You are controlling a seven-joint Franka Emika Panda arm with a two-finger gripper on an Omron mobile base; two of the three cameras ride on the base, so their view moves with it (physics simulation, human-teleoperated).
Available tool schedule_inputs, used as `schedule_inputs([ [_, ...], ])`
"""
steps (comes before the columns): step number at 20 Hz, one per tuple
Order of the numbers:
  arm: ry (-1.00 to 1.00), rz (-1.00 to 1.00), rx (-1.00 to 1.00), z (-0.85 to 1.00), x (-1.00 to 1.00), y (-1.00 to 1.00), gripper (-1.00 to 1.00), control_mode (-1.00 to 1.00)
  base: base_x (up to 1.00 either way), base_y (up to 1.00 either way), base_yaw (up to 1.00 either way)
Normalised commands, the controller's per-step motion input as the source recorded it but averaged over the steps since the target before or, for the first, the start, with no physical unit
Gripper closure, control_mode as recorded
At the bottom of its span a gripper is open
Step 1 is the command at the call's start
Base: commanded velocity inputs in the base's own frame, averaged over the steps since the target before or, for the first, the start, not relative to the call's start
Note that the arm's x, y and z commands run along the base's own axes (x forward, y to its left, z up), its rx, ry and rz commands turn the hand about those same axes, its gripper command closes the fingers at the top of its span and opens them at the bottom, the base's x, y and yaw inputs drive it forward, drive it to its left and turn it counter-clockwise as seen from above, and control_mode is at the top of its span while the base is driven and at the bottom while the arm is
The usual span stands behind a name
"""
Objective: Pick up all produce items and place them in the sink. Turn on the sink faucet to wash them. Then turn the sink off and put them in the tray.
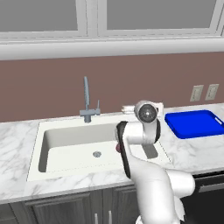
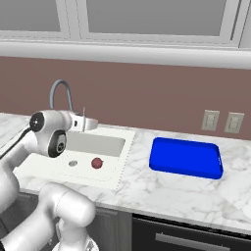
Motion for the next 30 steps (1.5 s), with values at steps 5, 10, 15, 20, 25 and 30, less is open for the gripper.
schedule_inputs([
  [5,0.23,-0.03,0.07,0.65,-0.3,0.0,-1.0,-1.0,0.0,0.0,0.0],
  [10,0.21,0.0,0.15,-0.15,-0.15,-0.01,-1.0,-1.0,0.0,0.0,0.0],
  [15,0.23,0.0,0.13,-0.27,-0.02,0.0,-1.0,-1.0,0.0,0.0,0.0],
  [20,0.14,0.0,0.04,-0.39,0.0,0.0,-1.0,-1.0,0.0,0.0,0.0],
  [25,0.17,0.0,0.0,-0.43,0.0,0.08,-1.0,-1.0,0.0,0.0,0.0],
  [30,0.18,0.0,0.0,-0.36,0.01,0.16,-1.0,-1.0,0.0,0.0,0.0],
])
